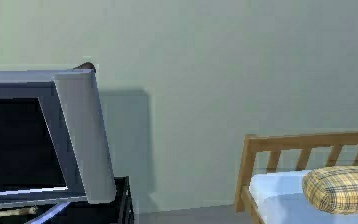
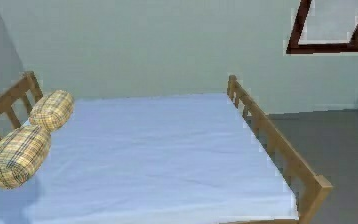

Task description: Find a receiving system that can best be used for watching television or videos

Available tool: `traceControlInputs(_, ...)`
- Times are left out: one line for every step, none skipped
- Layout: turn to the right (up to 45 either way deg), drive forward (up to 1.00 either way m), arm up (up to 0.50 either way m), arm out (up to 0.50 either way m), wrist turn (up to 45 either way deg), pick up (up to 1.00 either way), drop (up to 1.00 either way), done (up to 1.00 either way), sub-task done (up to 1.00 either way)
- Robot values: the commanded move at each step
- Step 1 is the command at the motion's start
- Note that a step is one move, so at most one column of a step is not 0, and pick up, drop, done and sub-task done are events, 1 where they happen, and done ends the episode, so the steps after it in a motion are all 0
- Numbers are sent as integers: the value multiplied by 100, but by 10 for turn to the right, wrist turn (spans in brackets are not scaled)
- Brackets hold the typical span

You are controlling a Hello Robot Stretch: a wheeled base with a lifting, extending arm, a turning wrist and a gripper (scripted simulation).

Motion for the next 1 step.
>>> traceControlInputs(150,0,0,0,0,0,0,0,0)
